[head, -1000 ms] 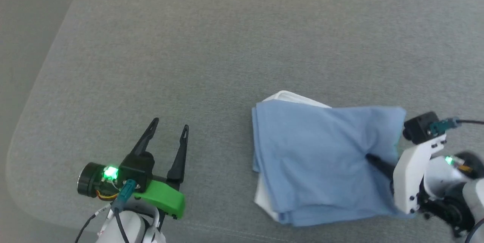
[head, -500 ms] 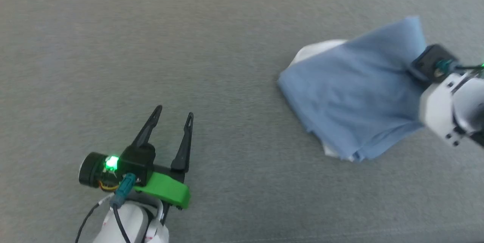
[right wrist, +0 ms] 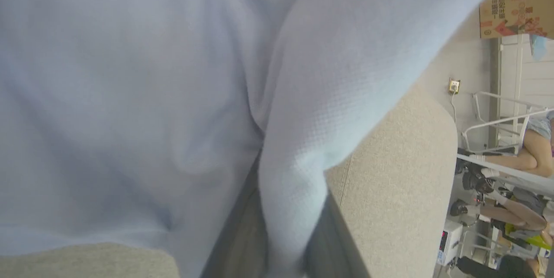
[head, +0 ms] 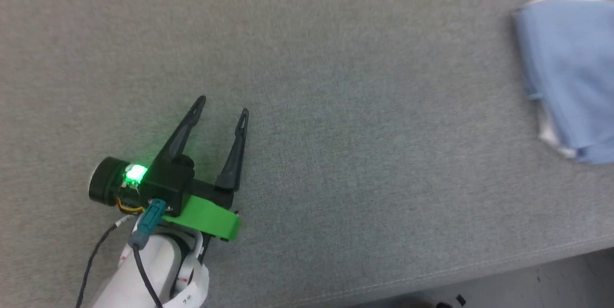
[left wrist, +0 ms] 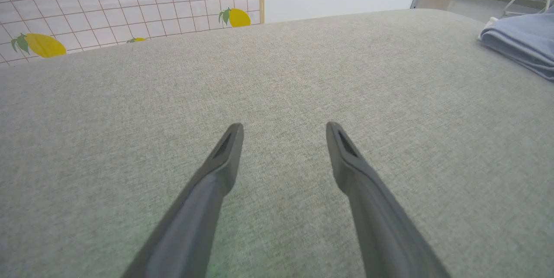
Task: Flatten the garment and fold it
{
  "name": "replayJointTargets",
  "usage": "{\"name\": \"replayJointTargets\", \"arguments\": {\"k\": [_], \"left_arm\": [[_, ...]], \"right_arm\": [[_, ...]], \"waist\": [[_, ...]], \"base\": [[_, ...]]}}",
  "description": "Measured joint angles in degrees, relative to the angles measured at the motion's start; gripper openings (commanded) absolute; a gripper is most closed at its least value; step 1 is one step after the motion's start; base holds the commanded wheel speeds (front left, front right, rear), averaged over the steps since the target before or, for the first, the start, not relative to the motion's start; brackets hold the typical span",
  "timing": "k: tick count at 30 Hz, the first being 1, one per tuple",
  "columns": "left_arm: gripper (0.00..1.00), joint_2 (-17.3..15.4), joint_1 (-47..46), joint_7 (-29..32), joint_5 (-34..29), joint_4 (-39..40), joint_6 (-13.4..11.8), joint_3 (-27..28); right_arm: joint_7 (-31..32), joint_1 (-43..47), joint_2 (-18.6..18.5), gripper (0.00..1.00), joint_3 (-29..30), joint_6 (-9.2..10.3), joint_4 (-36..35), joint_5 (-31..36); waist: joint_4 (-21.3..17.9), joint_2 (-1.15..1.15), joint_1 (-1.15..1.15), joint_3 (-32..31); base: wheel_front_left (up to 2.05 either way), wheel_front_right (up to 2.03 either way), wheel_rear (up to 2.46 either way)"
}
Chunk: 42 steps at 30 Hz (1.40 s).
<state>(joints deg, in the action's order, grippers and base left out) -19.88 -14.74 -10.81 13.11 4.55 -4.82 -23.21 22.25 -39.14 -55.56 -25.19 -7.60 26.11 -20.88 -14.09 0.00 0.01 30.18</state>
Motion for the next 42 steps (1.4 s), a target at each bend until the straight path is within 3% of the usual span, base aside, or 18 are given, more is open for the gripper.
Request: {"name": "replayJointTargets", "arguments": {"k": [6, 16, 17, 18, 19, 28, 42], "left_arm": [[1.00, -0.60, -0.72, 0.18, -0.49, 2.14, -0.03, -0.07], [1.00, -0.62, -1.74, -0.48, -0.64, 4.13, -0.12, -0.33], [1.00, -0.60, -1.82, -0.66, -0.64, 4.15, -0.13, -0.34], [1.00, -0.58, -1.86, -0.79, -0.63, 4.12, -0.13, -0.34], [1.00, -0.56, -1.88, -0.96, -0.63, 4.00, -0.14, -0.35], [1.00, -0.14, -1.72, -1.93, 0.31, -1.08, -0.47, -0.20], [1.00, 0.03, 2.57, -1.53, 4.71, -5.97, -2.37, 2.92]], "right_arm": [[-4.61, 1.40, -0.67, 0.00, 8.43, -0.01, 10.92, 2.58], [-11.09, 0.53, -0.22, 0.00, 19.23, -0.01, 19.26, 13.74], [-11.78, 0.39, 0.11, 0.24, 20.12, -0.01, 19.52, 14.45], [-12.44, 0.35, 0.34, 0.89, 20.71, -0.01, 19.62, 15.24], [-13.10, 0.29, 0.71, 1.00, 21.36, -0.01, 19.75, 16.22], [-16.10, -1.29, 3.65, 1.00, 23.01, -0.01, 19.34, 19.83], [-27.32, -4.97, 13.39, 1.00, 17.75, 0.00, 4.53, 5.25]], "waist": [[1.10, 0.00, 0.00, 4.54], [5.01, 0.00, 0.00, 8.71], [5.29, 0.00, 0.00, 8.89], [5.48, 0.00, 0.00, 8.98], [5.63, 0.00, 0.00, 8.94], [5.60, 0.00, 0.00, 4.67], [5.69, 0.00, -0.01, -10.54]], "base": [[0.00, 0.00, 0.00], [0.00, 0.00, 0.00], [0.00, 0.00, 0.00], [0.00, 0.00, 0.00], [0.00, 0.00, 0.00], [0.00, 0.00, 0.00], [0.00, 0.00, 0.00]]}}
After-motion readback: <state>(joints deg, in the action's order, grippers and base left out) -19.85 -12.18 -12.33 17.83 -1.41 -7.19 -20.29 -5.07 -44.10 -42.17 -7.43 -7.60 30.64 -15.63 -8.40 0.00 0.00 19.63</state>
